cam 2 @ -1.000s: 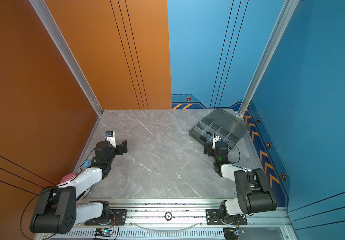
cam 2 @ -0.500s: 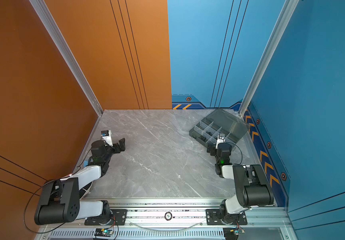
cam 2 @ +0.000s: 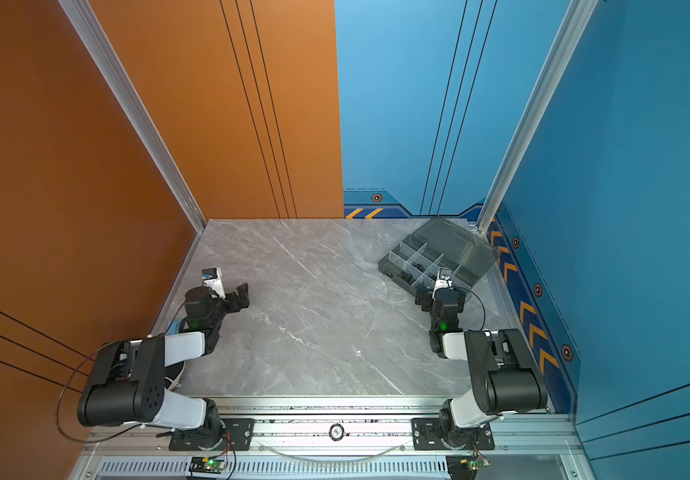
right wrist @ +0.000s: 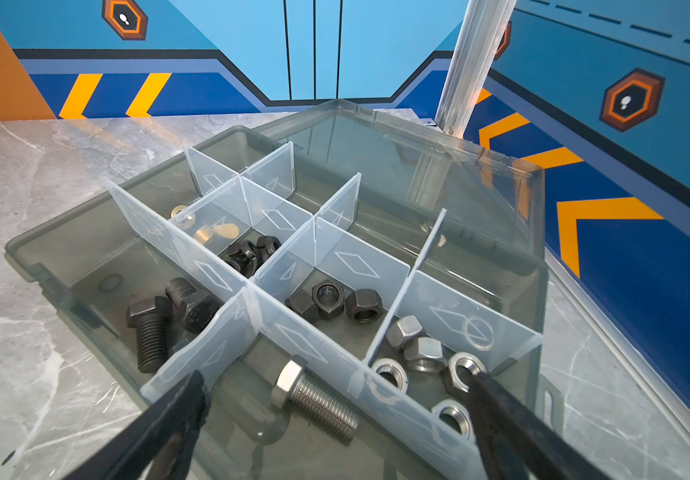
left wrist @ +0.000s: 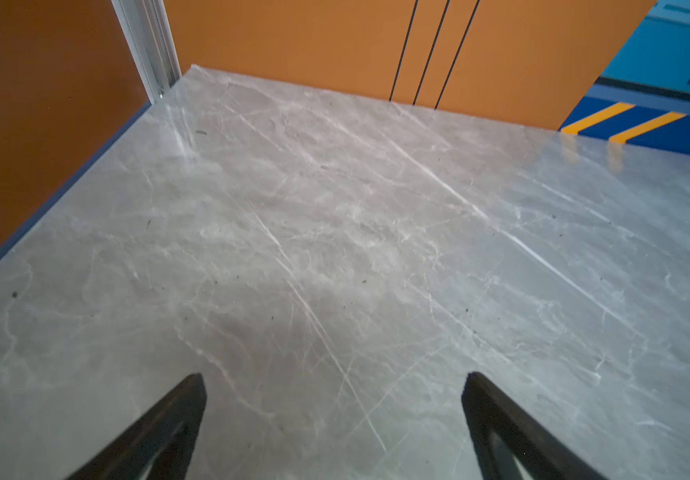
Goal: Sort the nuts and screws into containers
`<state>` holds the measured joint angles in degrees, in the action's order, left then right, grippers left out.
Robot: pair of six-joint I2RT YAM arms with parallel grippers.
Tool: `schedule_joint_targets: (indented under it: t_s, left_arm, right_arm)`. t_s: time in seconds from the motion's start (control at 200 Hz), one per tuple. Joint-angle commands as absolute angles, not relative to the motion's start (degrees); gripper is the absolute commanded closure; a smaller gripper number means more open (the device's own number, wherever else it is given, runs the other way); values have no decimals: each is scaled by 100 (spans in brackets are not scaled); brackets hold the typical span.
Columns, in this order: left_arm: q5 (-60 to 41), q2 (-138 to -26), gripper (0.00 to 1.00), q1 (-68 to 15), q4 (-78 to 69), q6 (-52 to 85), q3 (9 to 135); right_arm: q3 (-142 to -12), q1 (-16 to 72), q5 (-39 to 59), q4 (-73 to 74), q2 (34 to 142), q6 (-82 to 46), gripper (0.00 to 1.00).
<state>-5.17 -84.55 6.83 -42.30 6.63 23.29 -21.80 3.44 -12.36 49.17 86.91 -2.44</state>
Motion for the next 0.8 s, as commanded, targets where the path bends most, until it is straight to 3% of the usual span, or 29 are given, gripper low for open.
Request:
schedule_joint_targets:
  t_s: [0.0,0.195,0.26,0.325,0.791]
  left_arm:
    - [-602,-8480,2,606,-4597,456,2322]
    - [91,-8771,2,-68,-4687,-162,2339]
    - [259,-9009,2,-33,-5482,-54,2128]
    - [321,-8854,2,28,-5003,56,2221]
    - [543,-8937,2,-69,-5231,-14,2185]
  right_arm:
    - [-2102,387,-1459,5107,8763,-289,0]
    - [-2101,393,-1462,5106,8763,-290,0]
    - [-2101,393,-1461,5106,8763,-290,0]
    - [-2101,393,-1463,5106,8762,-290,0]
    - [-2136,369,-1397,5071,8771,-298,0]
